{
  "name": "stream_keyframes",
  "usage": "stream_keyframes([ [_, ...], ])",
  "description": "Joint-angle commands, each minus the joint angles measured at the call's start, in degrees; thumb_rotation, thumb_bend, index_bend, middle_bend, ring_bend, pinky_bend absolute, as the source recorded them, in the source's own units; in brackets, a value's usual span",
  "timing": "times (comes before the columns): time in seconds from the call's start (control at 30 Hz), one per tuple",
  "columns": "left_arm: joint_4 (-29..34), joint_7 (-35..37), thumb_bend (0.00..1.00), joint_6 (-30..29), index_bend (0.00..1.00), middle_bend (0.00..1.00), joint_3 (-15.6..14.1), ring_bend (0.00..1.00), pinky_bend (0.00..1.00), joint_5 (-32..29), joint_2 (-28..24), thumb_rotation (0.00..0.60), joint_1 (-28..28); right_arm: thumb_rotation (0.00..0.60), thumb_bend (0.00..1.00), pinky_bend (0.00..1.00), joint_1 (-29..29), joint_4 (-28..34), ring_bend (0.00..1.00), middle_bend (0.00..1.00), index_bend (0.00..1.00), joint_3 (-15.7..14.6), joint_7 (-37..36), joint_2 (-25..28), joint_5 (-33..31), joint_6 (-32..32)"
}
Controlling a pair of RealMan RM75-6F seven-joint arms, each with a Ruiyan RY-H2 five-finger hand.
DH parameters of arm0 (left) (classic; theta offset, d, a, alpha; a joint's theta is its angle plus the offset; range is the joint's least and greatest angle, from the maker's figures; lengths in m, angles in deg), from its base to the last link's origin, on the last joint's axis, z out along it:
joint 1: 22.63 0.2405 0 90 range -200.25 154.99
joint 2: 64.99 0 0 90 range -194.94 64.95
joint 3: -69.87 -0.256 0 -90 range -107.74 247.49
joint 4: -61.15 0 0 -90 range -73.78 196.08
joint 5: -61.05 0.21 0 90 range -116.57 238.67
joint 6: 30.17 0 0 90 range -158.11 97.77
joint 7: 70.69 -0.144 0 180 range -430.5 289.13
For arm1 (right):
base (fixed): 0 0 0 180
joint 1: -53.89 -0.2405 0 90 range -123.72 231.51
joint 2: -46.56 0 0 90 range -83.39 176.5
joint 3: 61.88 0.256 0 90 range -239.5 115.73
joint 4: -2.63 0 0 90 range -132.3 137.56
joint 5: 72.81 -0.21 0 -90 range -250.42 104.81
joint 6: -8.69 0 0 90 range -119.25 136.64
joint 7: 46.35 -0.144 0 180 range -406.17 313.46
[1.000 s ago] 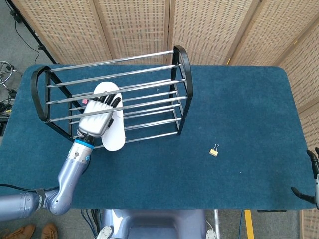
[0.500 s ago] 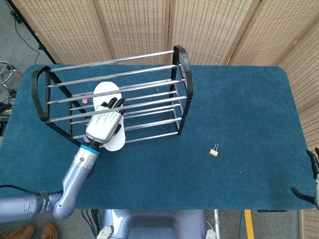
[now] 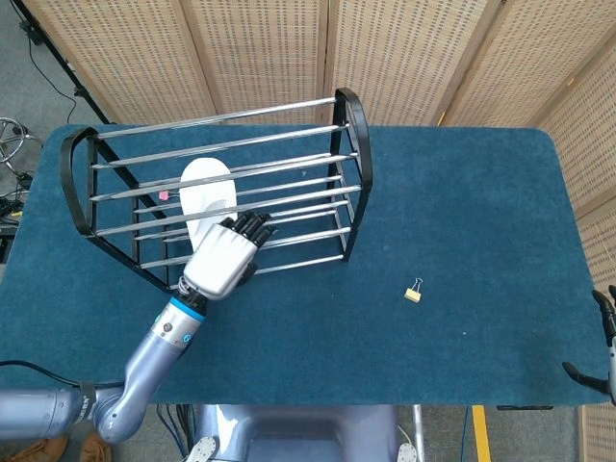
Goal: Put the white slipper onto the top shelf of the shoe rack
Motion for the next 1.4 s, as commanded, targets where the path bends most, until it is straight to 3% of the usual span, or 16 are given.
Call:
stream_keyframes([
  [0.03,2.11,5.65,0.24,1.17,0.31,0.25,-2.76,0.25,0.52,5.91,-1.82,0.6,1.55,0.6,0.0,0.0,-0.02,0.0,0.0,0.0,0.0,-0.01,0.11,-0.05,0.02,0.0],
  [0.23,2.84,13.55,0.23,1.27,0.31,0.25,-6.72,0.25,0.51,13.96,-4.73,0.6,4.24,0.6,0.0,0.0,-0.04,0.06,0.0,0.0,0.0,-0.09,0.44,-0.17,0.03,0.07],
  [0.37,-1.94,22.72,0.23,-3.59,0.34,0.25,-11.08,0.28,0.5,24.5,-5.2,0.6,8.17,0.6,0.0,0.0,-0.08,0.11,0.0,0.0,0.0,-0.07,0.68,-0.25,-0.01,0.09],
  [0.63,-9.53,37.91,0.22,-8.56,0.34,0.25,-18.23,0.27,0.49,35.19,-6.09,0.6,12.49,0.6,0.0,0.0,-0.16,0.22,0.0,0.0,0.0,-0.15,1.21,-0.44,-0.12,0.27],
  [0.77,-14.78,44.19,0.13,-13.94,0.34,0.25,-23.1,0.26,0.49,41.74,-7.04,0.6,16.1,0.6,0.0,0.0,-0.12,0.26,0.0,0.0,0.0,-0.16,1.24,-0.44,-0.18,0.25],
  [0.87,-22.58,45.45,0.12,-23.01,0.34,0.24,-29.41,0.25,0.48,46.13,-8.57,0.6,24.34,0.6,0.0,0.0,-0.19,0.36,0.0,0.0,0.0,-0.38,1.25,-0.21,-0.02,0.61],
  [1.03,-27.91,45.71,0.1,-28.19,0.29,0.18,-32.15,0.17,0.33,44.74,-9.82,0.6,32.13,0.6,0.0,0.0,-0.29,0.79,0.0,0.0,0.0,-0.7,1.84,-0.22,0.63,0.72],
  [1.23,-30.73,46.65,0.1,-34.06,0.32,0.2,-29.02,0.16,0.27,37.62,-9.01,0.6,39.58,0.6,0.0,0.0,-0.21,1.05,0.0,0.0,0.0,-0.93,2.32,-0.28,1.08,0.51],
  [1.27,-29.29,48.6,0.09,-35.77,0.31,0.18,-27.67,0.13,0.24,33.58,-9.85,0.6,41.83,0.6,0.0,0.0,-0.22,1.07,0.0,0.0,0.0,-1.04,2.45,-0.36,1.27,0.53],
  [1.33,-25.41,46.66,0.07,-34.6,0.17,0.07,-27.3,0.03,0.09,30.42,-12.73,0.6,43.2,0.6,0.0,0.0,-0.2,1.11,0.0,0.0,0.0,-1.16,2.52,-0.41,1.57,0.46],
  [1.4,-20.67,44.15,0.03,-33.75,0.04,0.0,-26.78,0.0,0.01,28.66,-15.41,0.6,43.72,0.6,0.0,0.0,-0.2,1.1,0.0,0.0,0.0,-1.19,2.43,-0.44,1.86,0.33],
])
